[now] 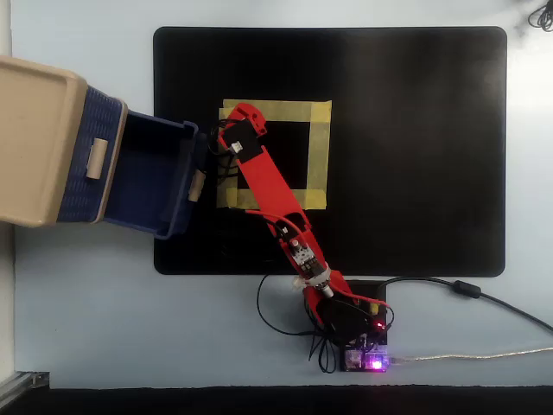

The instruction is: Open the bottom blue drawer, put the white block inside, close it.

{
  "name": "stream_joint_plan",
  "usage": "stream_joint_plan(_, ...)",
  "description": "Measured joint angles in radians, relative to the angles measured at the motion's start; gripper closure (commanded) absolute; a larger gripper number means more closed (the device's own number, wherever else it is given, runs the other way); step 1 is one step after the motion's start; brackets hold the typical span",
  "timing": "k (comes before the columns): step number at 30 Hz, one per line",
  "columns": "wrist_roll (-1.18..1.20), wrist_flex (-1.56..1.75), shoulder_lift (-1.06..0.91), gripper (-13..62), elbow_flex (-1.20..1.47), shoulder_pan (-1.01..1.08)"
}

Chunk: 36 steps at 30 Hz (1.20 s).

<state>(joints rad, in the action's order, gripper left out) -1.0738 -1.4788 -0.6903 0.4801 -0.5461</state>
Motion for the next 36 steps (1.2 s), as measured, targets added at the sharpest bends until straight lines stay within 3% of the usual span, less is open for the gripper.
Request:
stream_joint_plan(4, 0.0, -0.006, 0.029, 16.7, -0.017, 0.06)
stream_joint_plan(7, 0.0, -0.006, 0.029, 23.2, -0.02, 0.064)
stream_joint_plan(8, 0.0, -0.006, 0.029, 27.7, -0.021, 0.064)
stream_joint_plan(12, -0.034, -0.006, 0.026, 57.4, -0.026, 0.064)
stream_joint_plan(19, -0.219, -0.023, -0.006, 57.4, -0.077, 0.086)
stream_joint_plan(24, -0.288, -0.103, -0.256, 57.4, -0.14, 0.126)
stream_joint_plan(28, -0.561, -0.115, -0.457, 57.4, -0.141, 0.095)
stream_joint_plan(36, -1.264, -0.092, -0.476, 57.0, -0.147, -0.314)
